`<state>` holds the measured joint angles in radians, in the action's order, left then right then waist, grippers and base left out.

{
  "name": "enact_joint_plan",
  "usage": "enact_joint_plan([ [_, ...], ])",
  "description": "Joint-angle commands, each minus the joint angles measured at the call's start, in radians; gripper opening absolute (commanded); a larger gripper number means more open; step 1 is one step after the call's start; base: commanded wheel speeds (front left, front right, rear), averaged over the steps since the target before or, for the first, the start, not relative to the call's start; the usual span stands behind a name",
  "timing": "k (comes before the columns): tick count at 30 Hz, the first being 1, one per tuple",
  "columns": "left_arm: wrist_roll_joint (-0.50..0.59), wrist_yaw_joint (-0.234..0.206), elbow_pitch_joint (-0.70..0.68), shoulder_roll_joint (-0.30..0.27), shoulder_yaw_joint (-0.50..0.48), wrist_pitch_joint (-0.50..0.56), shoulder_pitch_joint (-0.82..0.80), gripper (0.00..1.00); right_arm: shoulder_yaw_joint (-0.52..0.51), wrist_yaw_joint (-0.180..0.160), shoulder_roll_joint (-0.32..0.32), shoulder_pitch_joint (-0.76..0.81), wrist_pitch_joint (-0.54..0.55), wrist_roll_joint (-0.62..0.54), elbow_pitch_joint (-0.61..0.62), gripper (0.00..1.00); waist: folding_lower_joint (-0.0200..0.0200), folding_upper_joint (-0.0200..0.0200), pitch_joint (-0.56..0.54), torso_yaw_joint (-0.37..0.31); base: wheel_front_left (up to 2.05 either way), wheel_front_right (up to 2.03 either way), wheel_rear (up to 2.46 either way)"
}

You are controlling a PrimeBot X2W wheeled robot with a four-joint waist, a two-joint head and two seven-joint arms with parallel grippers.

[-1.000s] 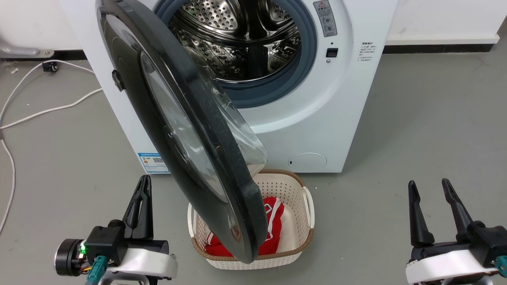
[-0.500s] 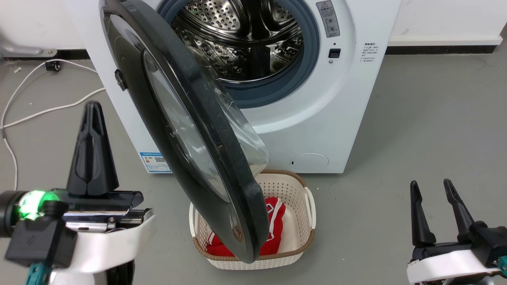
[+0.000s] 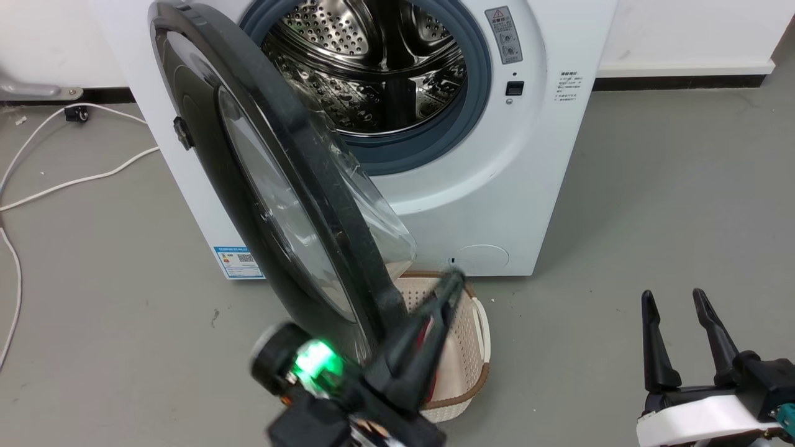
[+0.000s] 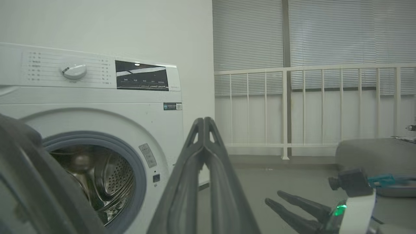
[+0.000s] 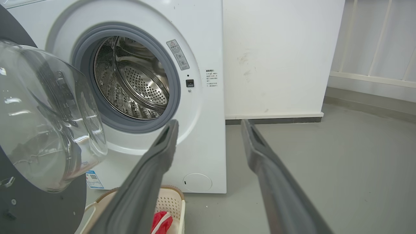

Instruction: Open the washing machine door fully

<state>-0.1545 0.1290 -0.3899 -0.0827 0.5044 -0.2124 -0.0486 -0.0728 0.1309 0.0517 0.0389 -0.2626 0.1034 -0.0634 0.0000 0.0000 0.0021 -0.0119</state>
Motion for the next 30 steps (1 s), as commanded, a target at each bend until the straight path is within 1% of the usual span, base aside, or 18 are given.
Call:
enact_joint_plan([
  [1,-0.016,0.000,0.028,-0.011,0.025,0.022,0.033,0.00,0.002,0.000,-0.003,0.004,-0.003,0.002,-0.001,1.00,0.0000,0.0000,0.002,0.001,0.00,0.00,0.00],
  [3,-0.044,0.001,0.088,-0.026,0.059,0.073,0.074,0.00,0.003,0.000,-0.003,0.006,-0.003,0.003,-0.004,1.00,0.0000,0.0000,0.001,0.004,0.00,0.00,0.00],
  [7,-0.063,0.001,0.155,-0.037,0.082,0.112,0.103,0.00,0.008,0.000,-0.003,0.005,-0.002,0.007,-0.006,1.00,0.0000,0.0000,0.003,0.006,0.00,0.00,0.00],
  [8,-0.050,-0.002,0.210,-0.040,0.094,0.103,0.106,0.00,0.013,0.000,-0.003,-0.001,-0.002,0.008,-0.009,1.00,0.0000,0.0000,0.006,0.006,0.00,0.00,0.00],
  [13,-0.028,-0.024,0.302,-0.022,0.086,0.053,0.059,0.00,0.019,0.000,-0.003,-0.004,-0.001,0.013,-0.015,1.00,0.0000,0.0000,0.008,0.001,0.00,0.00,0.00],
  [21,-0.052,-0.080,0.462,0.016,0.044,-0.013,-0.057,0.00,0.024,0.000,-0.003,-0.013,0.002,0.022,-0.017,1.00,0.0000,0.0000,0.021,-0.009,0.00,0.00,0.00],
  [26,-0.062,-0.124,0.526,0.019,0.008,-0.035,-0.106,0.00,0.031,0.000,-0.003,-0.018,0.001,0.027,-0.023,1.00,0.0000,0.0000,0.027,-0.016,0.00,0.00,0.00],
  [30,-0.070,-0.147,0.543,0.016,-0.018,-0.044,-0.110,0.00,0.028,0.000,-0.003,-0.019,0.001,0.034,-0.026,1.00,0.0000,0.0000,0.028,-0.017,0.00,0.00,0.00],
])
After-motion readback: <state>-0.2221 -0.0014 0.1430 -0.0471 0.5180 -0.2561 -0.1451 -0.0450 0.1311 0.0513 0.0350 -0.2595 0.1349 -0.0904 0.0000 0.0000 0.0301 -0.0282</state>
